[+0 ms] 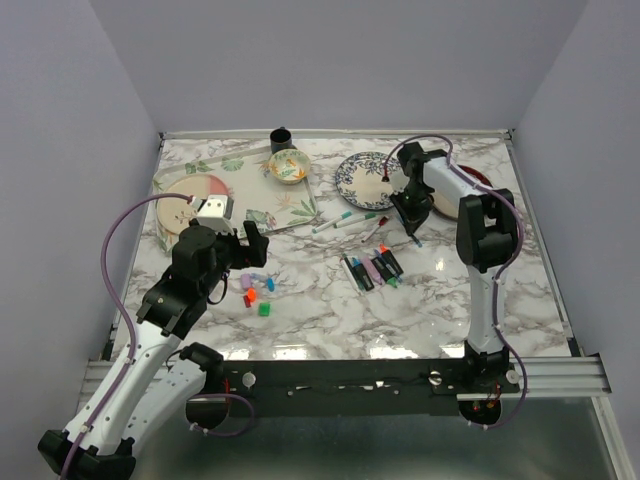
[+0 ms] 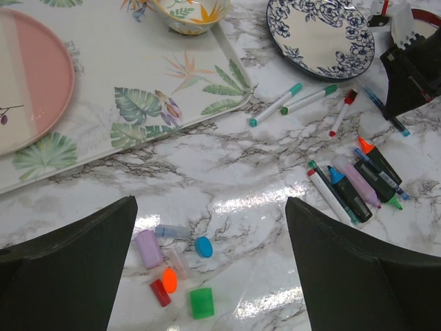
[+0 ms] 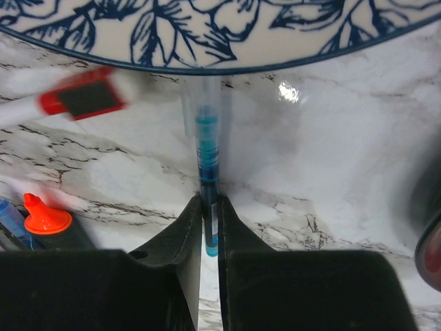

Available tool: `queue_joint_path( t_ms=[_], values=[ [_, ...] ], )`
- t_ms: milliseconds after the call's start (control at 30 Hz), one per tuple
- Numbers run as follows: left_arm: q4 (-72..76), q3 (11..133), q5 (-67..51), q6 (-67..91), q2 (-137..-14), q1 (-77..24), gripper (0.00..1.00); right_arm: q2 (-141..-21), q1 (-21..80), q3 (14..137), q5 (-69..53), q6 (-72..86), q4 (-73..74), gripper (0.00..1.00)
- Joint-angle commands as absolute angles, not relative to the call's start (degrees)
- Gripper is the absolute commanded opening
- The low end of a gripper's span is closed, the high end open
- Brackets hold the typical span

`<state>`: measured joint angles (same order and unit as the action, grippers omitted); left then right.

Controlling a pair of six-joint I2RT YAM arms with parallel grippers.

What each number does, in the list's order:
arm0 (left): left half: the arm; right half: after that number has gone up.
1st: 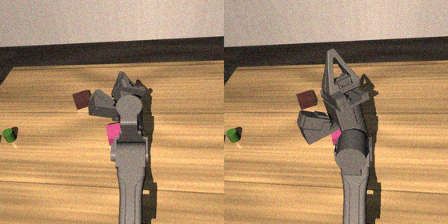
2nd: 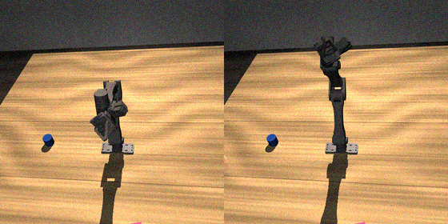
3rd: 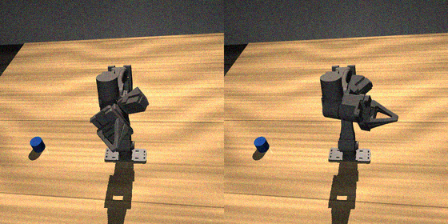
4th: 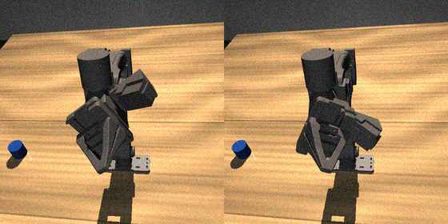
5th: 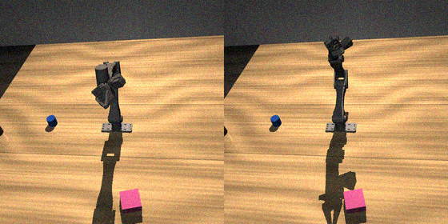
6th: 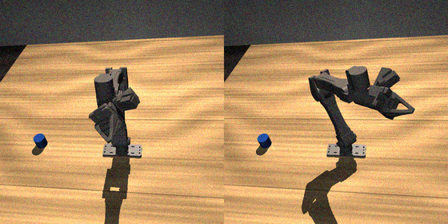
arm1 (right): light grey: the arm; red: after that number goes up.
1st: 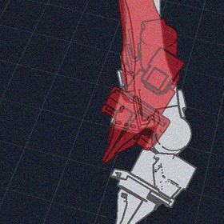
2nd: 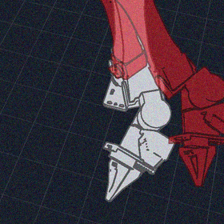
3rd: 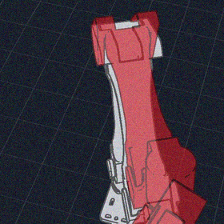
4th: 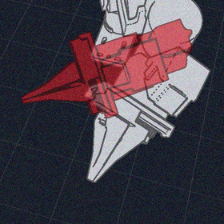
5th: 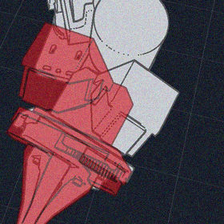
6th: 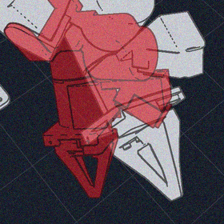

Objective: Open the pen caps

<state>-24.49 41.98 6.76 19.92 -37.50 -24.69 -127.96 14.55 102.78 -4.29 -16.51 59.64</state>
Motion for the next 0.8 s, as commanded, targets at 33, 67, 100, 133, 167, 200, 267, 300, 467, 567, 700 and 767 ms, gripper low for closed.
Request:
queue_joint_path(
  t_ms=[33, 67, 100, 133, 167, 200, 267, 300, 467, 567, 700, 767],
  values=[
    [-22.77, 41.4, 4.49, 19.42, -36.13, -24.17, 0.98, -128.85, 14.76, 100.29, -3.25, -16.17, 62.58, 0.05],
    [-22.59, 41.22, 4.13, 19.42, -35.86, -24.17, 0.98, -128.33, 14.68, 98.46, -3.86, -16.08, 62.32, 0.02],
    [-22.5, 41.13, 3.78, 19.42, -35.69, -24.17, 0.98, -127.19, 14.59, 97.13, -4.22, -16.08, 61.97, 0.01],
    [-22.15, 41.13, 2.65, 19.51, -35.07, -24.17, 0.98, -126.48, 14.42, 95.99, -4.57, -16.17, 60.92, 0.01],
    [-21.8, 40.7, 2.03, 19.6, -34.81, -24.17, 0.98, -125.69, 13.98, 93.54, -5.09, -16.35, 60.39, 0.01],
    [-21.36, 40.52, 1.15, 19.77, -34.63, -24.17, 0.99, -123.94, 13.8, 92.3, -5.1, -16.35, 59.68, 0.01],
    [-19.96, 39.82, -2.09, 21.35, -34.54, -24.08, 0.99, -121.83, 12.93, 89.75, -6.4, -16.7, 57.84, 0.01],
    [-19.26, 39.64, -3.94, 22.23, -34.72, -24.08, 0.99, -118.86, 12.75, 87.56, -7.46, -16.96, 57.31, 0.01],
    [-4.0, 30.54, -16.42, 38.17, -38.31, -24.17, 0.99, -106.89, 12.66, 79.99, -24.89, -20.38, 53.35, 0.01],
    [15.86, 21.22, -21.09, 53.02, -42.35, -24.43, 0.99, -100.75, 12.57, 76.21, -40.26, -23.45, 53.52, 0.01],
    [31.36, 18.72, -17.95, 60.9, -49.38, -28.73, 0.98, -97.56, 12.83, 74.18, -53.51, -26.19, 55.1, 0.01],
    [32.34, 21.34, -11.72, 61.08, -52.55, -31.62, 0.98, -97.3, 13.09, 74.18, -57.37, -27.33, 56.16, 0.01]
  ],
)
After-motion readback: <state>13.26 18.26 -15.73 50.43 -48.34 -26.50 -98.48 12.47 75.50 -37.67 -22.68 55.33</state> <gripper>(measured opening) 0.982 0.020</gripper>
